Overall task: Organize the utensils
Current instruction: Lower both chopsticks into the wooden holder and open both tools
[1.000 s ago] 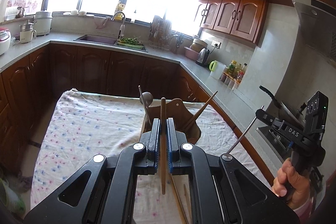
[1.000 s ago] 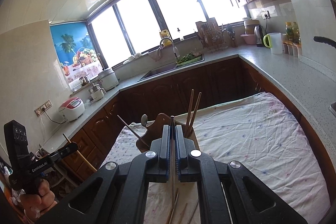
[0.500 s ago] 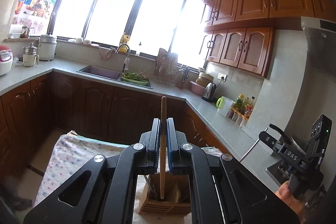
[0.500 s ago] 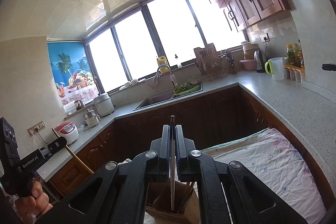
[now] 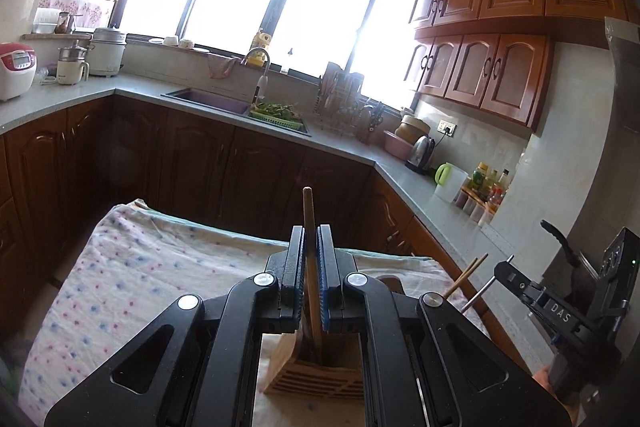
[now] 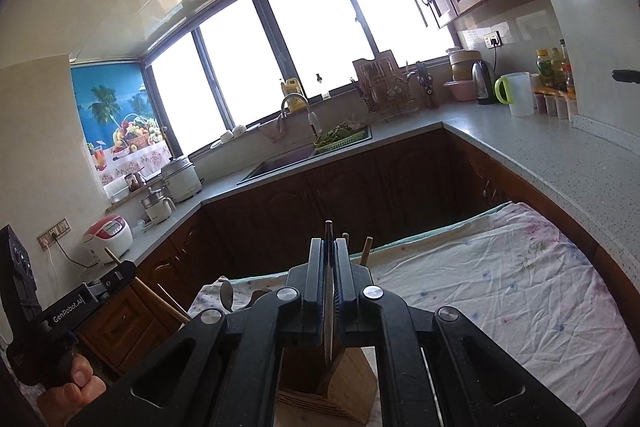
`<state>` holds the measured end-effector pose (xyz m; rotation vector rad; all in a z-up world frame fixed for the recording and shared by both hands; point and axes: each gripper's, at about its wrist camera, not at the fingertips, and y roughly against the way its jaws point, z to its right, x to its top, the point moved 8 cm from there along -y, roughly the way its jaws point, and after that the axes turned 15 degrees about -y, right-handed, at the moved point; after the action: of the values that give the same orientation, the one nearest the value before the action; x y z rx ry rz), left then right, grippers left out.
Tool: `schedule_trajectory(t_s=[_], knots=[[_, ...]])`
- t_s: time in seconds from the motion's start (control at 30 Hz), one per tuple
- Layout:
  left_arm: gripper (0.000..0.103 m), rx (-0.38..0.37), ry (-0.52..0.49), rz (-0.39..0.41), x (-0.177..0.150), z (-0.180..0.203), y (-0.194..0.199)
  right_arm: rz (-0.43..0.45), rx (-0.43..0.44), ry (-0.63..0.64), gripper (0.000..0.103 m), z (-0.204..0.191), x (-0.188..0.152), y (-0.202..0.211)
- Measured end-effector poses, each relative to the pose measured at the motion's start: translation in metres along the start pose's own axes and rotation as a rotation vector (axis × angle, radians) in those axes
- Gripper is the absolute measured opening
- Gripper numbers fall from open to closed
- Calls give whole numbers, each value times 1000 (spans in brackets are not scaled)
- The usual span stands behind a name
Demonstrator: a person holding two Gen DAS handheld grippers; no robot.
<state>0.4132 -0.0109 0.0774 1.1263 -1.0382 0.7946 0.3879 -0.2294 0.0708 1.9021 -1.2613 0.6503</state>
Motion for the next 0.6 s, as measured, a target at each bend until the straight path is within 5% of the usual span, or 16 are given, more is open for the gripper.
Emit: schedule_trajectory(t_s=[0.6], knots=[[6, -33, -27, -117, -30, 12, -24, -77, -24, -18, 5, 11, -18, -16]])
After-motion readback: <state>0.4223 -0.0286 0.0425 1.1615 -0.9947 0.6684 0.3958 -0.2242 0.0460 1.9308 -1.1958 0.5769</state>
